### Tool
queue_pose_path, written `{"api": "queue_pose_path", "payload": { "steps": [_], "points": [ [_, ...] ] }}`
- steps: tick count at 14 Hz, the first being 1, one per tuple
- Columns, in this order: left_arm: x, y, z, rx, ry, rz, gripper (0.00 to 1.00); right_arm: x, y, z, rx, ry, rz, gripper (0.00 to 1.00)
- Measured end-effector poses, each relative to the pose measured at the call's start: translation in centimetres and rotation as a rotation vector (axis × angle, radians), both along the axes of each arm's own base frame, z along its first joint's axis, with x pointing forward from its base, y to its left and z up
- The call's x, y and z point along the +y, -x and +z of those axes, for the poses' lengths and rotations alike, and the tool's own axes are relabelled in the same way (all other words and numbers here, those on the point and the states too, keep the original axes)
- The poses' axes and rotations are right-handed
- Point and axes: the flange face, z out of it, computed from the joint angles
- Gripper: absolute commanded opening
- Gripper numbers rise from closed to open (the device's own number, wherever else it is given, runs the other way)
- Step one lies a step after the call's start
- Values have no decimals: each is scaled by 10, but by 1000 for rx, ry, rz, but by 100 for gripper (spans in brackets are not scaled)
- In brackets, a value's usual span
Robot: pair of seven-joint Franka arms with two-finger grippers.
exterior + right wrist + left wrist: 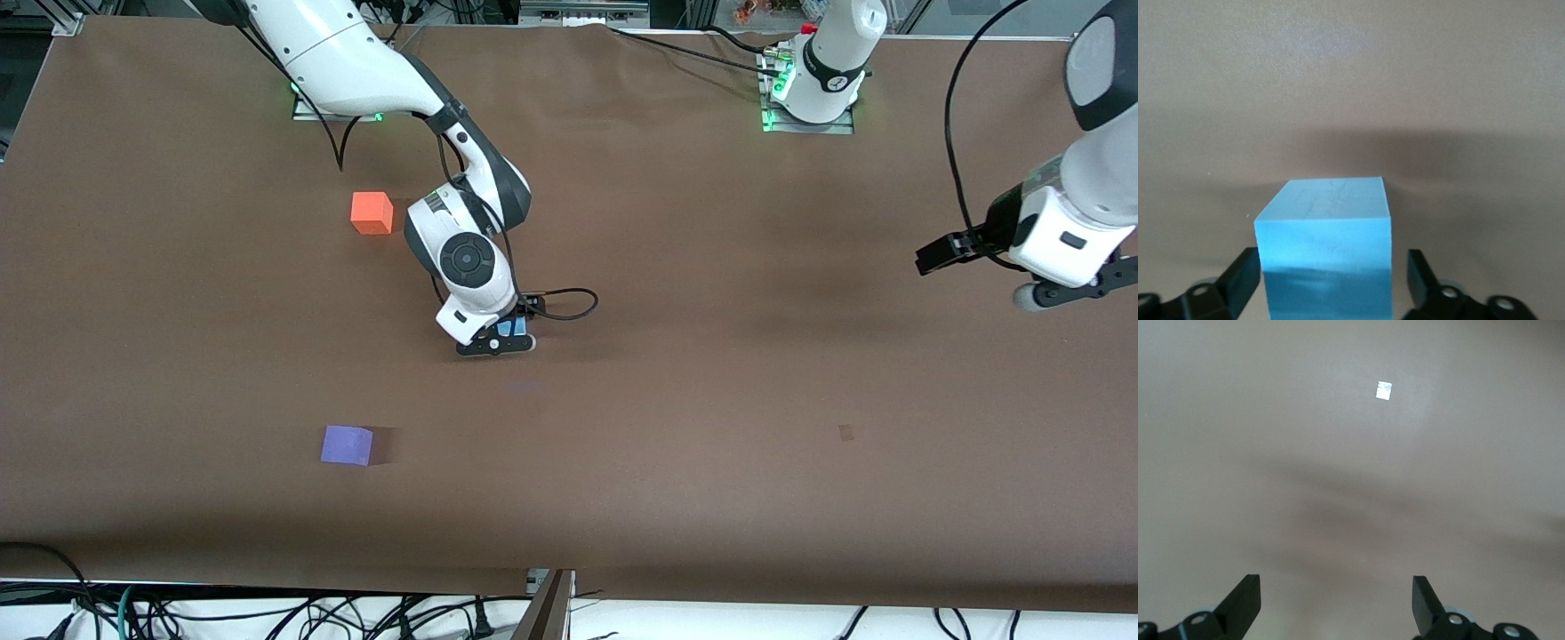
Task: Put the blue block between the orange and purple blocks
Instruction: 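Grasp the blue cube with the right gripper and lift it, then carry the blue cube with the right gripper between orange and purple cubes, release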
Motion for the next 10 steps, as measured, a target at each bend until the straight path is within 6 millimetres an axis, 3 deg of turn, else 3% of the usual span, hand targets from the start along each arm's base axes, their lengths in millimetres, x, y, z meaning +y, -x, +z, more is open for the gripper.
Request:
{"api": "queue_pose_path", "payload": {
  "steps": [1, 2, 6, 8, 10],
  "points": [
    [3, 0, 1, -4, 0, 4, 100, 0, 0, 0, -6, -4, -1, 12],
    [3, 1, 3, -8, 1, 4, 100, 0, -1, 1, -11, -7, -5, 1],
    [-1, 4, 25, -46, 4, -2, 100, -6, -14, 18, -51, -10, -123, 0],
    [0, 6, 30, -54, 4, -2, 100, -39, -37, 43, -66, 31, -165, 0],
    [0, 6, 30, -54, 4, -3, 100, -91, -56, 68, -32, 102, -157, 0]
  ]
}}
